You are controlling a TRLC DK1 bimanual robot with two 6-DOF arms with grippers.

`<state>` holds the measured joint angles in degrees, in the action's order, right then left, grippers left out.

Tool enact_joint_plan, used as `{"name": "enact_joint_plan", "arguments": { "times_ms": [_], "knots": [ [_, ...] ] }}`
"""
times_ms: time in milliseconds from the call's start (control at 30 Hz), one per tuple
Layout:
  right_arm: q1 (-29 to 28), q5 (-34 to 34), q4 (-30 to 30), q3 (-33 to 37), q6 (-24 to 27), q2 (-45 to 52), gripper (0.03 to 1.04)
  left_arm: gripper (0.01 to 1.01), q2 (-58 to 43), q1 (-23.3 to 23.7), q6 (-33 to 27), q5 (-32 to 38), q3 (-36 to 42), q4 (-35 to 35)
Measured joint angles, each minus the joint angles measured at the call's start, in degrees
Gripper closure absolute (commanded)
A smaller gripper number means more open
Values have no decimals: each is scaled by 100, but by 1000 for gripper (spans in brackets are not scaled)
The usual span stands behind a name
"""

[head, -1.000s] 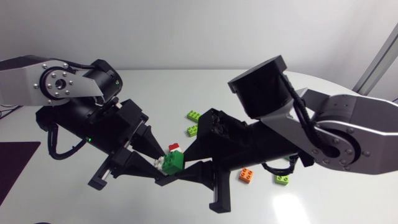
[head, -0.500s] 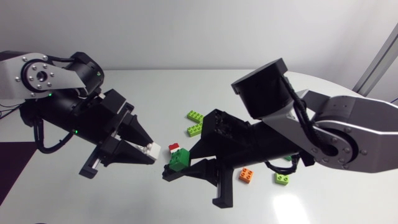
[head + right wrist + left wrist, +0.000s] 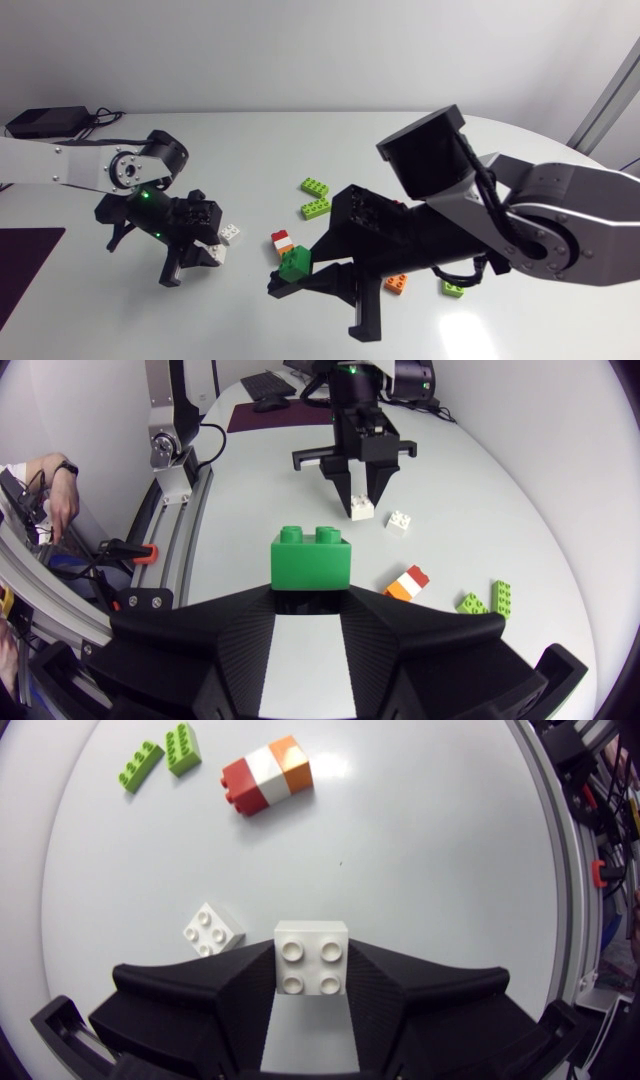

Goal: Separate the duplo bricks

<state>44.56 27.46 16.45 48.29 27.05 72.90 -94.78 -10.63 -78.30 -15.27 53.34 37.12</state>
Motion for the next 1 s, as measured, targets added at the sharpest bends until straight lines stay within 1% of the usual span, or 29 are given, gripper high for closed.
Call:
{"name": "enact_joint_plan", "arguments": {
  "times_ms": [200,367,433,667,767,800,867,1000],
  "knots": [
    [-33,2,7,-90,2,-151,769,711,-332,9,-35,520,-31,-393],
    [-37,2,42,-96,2,-192,769,710,-612,9,-35,695,-22,-557],
    [-37,2,44,-96,2,-205,767,693,-640,9,-35,715,-7,-610],
    [-37,4,125,-160,7,-275,767,356,-715,13,-33,782,94,-634],
    [-37,2,142,-162,13,-280,767,193,-710,13,-33,798,105,-651],
    [-37,2,144,-162,26,-280,767,157,-699,13,-33,802,109,-649],
    [-37,2,146,-162,50,-282,767,118,-662,13,-33,796,109,-599],
    [-37,2,153,-170,87,-326,767,93,-411,13,-7,490,153,-236]
  ]
}}
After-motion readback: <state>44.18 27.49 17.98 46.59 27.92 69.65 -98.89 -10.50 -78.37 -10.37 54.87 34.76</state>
